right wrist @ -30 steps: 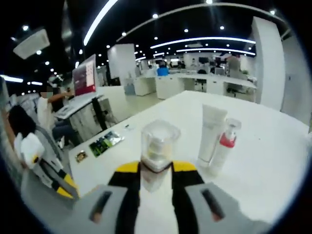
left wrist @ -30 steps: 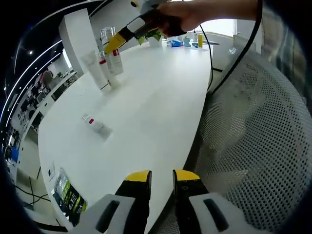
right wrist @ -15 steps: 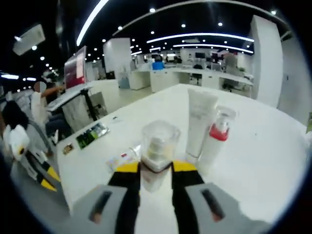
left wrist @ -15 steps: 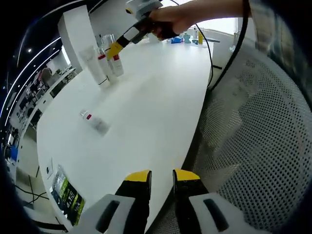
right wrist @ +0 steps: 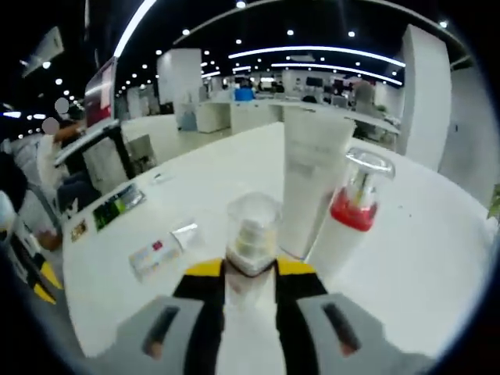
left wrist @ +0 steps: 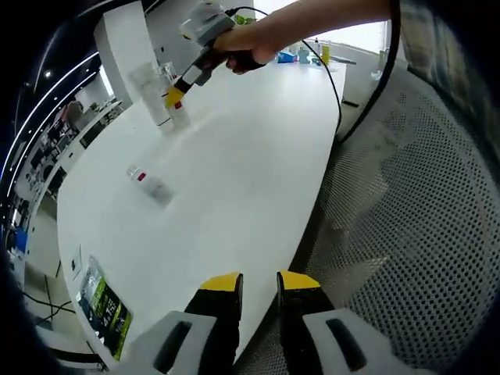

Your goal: Arrange the skincare products in the storage area until every visible bottle or jar stands upright without overlapping.

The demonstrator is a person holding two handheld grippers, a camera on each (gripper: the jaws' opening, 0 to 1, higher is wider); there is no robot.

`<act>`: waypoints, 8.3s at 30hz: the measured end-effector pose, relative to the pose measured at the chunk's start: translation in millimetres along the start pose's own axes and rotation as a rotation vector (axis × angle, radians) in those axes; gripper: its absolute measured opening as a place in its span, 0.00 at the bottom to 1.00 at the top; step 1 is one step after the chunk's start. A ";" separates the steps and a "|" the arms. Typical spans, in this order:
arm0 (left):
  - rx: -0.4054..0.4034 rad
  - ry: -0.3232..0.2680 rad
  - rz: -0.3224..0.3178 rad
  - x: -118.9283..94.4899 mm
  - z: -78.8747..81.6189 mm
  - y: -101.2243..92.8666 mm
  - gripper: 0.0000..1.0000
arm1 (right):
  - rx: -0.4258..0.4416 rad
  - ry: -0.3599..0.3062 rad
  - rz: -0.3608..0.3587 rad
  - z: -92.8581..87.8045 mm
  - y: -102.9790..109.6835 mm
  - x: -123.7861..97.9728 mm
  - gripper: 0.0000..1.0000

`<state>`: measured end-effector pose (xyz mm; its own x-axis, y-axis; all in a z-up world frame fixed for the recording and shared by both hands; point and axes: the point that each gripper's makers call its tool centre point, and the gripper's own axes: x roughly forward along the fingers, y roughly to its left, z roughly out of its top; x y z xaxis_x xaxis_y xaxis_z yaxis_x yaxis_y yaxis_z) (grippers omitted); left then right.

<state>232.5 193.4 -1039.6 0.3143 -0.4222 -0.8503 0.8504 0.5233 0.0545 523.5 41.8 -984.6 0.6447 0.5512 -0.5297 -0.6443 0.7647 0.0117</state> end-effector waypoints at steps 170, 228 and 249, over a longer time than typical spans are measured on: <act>0.016 -0.091 0.218 -19.2 8.1 34.3 0.17 | -0.069 0.233 0.091 -29.3 150.8 21.0 0.19; -0.558 -0.563 -0.259 -62.1 160.4 -2.5 0.47 | 0.309 -0.435 0.103 52.9 172.4 -196.5 0.20; -0.563 -0.670 -0.320 -78.8 190.3 -0.6 0.35 | 0.403 -0.550 0.094 77.9 151.5 -206.0 0.20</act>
<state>287.4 85.5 -873.1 0.4276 -0.8556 -0.2917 0.6638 0.5163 -0.5412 325.2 70.1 -807.7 0.7772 0.6292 -0.0049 -0.5730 0.7111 0.4075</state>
